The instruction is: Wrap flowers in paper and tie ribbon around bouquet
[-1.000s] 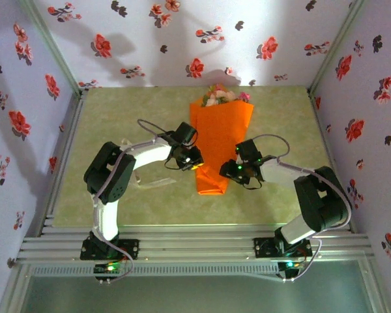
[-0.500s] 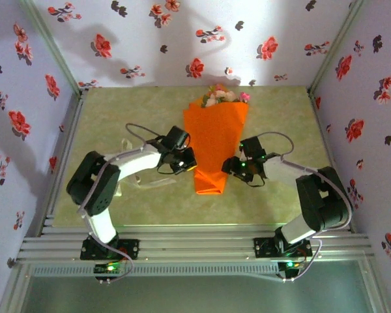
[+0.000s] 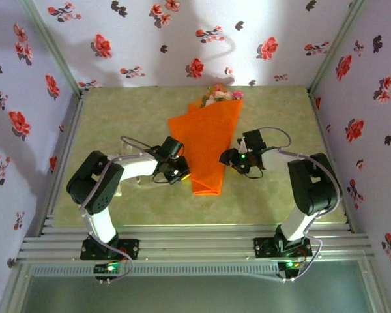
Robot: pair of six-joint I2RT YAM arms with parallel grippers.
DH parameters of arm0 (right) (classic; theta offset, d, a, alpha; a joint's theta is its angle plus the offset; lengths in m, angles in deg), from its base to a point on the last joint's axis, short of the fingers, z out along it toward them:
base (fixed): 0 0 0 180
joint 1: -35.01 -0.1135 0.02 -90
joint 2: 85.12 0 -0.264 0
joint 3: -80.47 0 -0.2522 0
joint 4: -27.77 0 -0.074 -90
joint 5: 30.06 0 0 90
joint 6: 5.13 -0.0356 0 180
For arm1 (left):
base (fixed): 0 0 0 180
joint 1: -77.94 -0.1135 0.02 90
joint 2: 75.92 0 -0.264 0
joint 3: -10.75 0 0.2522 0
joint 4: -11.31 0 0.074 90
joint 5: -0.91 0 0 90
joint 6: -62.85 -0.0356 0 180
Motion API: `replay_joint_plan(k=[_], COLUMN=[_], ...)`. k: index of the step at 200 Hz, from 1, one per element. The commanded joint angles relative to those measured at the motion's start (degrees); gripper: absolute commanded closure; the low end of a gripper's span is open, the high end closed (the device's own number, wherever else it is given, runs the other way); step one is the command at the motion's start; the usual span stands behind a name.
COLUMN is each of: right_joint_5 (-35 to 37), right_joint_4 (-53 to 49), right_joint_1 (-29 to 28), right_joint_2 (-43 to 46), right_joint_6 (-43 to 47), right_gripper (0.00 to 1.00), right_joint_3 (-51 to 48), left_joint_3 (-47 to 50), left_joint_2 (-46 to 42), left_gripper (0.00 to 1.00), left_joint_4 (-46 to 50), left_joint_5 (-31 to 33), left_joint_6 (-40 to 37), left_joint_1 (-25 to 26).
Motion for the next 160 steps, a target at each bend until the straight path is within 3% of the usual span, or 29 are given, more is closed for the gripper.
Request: replay_joint_plan(k=[1, 27, 54, 83, 106, 131, 160], right_joint_5=[-3.6, -5.3, -6.0, -6.4, -5.6, -4.5, -3.8], right_joint_4=[5.0, 10.2, 15.0, 19.2, 17.8, 14.6, 13.1], right_joint_1=[0.1, 0.1, 0.3, 0.7, 0.8, 0.8, 0.9], right_joint_2=[-1.7, -3.3, -4.0, -3.0, -2.4, -4.0, -7.8], right_joint_6=[-0.4, -2.5, -4.3, -5.6, -4.3, -1.8, -0.4], right_gripper=[0.45, 0.52, 0.82, 1.00, 1.00, 0.64, 0.58], right_joint_3=[1.6, 0.7, -0.5, -2.1, -1.4, 0.6, 4.5], left_joint_3=[-0.5, -0.5, -1.4, -2.4, -2.5, -3.0, -3.6], left_joint_2=[3.7, 4.0, 4.3, 4.7, 4.7, 4.7, 4.5], left_gripper=[1.00, 1.00, 1.00, 1.00, 1.00, 1.00, 1.00], left_joint_4=[3.0, 3.8, 4.6, 6.1, 6.6, 7.7, 8.7], left_joint_5=[3.6, 3.7, 3.4, 3.4, 3.5, 3.6, 3.6], left_joint_6=[-1.2, -1.5, -2.1, -3.0, -3.5, -4.5, -5.4], left_joint_1=[-0.7, -0.7, -0.6, -0.6, -0.6, -0.6, -0.6])
